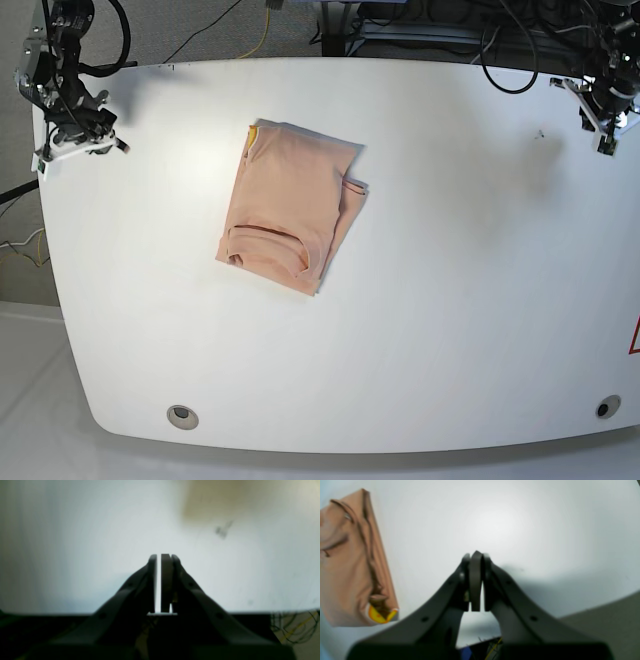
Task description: Fold the T-shirt properly
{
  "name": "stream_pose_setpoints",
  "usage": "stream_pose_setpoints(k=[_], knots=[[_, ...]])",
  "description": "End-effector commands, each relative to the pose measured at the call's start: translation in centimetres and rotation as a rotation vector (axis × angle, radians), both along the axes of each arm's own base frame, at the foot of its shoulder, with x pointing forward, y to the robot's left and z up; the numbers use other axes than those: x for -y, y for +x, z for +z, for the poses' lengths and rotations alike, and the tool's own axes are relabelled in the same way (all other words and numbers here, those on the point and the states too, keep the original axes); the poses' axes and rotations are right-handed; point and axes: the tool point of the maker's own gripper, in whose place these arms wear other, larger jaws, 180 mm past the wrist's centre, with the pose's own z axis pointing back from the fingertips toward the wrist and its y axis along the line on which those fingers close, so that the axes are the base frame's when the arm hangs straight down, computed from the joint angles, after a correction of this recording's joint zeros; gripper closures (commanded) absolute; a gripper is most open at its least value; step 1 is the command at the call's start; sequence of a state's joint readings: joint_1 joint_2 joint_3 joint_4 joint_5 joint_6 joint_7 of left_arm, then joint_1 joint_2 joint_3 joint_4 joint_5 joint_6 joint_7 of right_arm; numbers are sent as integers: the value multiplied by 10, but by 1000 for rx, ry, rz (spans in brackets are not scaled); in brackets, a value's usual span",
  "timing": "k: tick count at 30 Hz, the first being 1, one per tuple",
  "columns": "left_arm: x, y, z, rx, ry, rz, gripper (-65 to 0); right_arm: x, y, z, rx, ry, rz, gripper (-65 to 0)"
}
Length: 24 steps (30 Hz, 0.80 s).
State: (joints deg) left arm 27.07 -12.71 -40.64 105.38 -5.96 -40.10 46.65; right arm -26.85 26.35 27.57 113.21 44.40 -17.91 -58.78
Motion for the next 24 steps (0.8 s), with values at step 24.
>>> stream_pose_setpoints(k=[24], knots=[[-2,-94,-22,-160,-23,114,-17,64,-77,-5,-196,-427,150,0]])
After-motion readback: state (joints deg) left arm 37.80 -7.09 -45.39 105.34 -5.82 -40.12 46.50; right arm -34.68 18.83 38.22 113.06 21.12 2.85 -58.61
